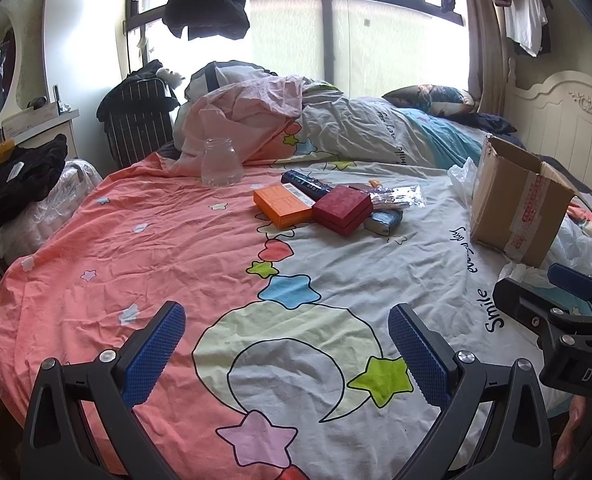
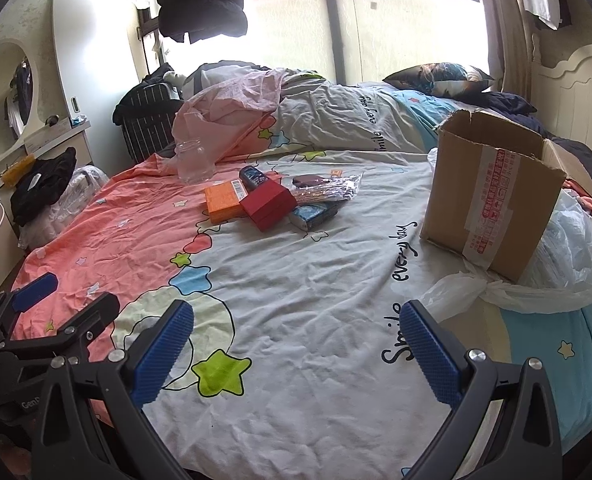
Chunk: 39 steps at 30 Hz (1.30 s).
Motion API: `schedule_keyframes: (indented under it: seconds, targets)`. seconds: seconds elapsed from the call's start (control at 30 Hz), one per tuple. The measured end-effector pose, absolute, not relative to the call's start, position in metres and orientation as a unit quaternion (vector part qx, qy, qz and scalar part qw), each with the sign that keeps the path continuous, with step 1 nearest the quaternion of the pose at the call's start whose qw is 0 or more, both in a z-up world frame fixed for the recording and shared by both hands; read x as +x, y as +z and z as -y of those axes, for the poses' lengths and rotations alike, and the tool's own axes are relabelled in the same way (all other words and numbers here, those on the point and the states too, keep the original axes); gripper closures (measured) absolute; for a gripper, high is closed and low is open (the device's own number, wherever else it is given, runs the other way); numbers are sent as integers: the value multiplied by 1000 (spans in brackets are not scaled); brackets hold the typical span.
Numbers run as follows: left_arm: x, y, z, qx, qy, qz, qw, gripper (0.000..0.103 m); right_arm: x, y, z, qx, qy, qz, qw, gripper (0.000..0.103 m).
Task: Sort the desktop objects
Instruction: 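Move both tools toward the red box and cotton swab bag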
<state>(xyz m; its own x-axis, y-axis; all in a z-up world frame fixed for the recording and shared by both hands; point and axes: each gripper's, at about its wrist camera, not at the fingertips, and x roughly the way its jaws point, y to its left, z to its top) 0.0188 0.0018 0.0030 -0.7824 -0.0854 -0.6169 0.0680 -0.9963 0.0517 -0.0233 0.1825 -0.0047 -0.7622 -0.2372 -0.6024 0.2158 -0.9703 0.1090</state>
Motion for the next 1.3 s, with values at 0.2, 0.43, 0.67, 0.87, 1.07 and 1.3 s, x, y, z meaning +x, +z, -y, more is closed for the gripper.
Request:
schedule_keyframes:
  seconds: [0.2,0.43,0.67,0.87,1.07,1.3]
  targets:
    - [22,4,-1,321,-946,8,37,0,-20,-3,-181,321,-939,15,121,0]
    - [21,1,-3,321,-946,12,33,0,-23,-5,-182,325,-938,14,119,0]
    - [7,-3,-7,330,-944,10,28,0,-35,-9,-182,334,-936,11,113,0]
    - [-14,-7,-7,337,-941,0,23,0,-50,-12,-184,339,-934,18,113,0]
    - [-59,-15,-7,365,-931,-23,0,0,-84,-18,-186,358,-926,28,119,0]
    - [-115,-37,-8,411,-911,-37,-22,0,-134,-26,-182,385,-915,6,119,0]
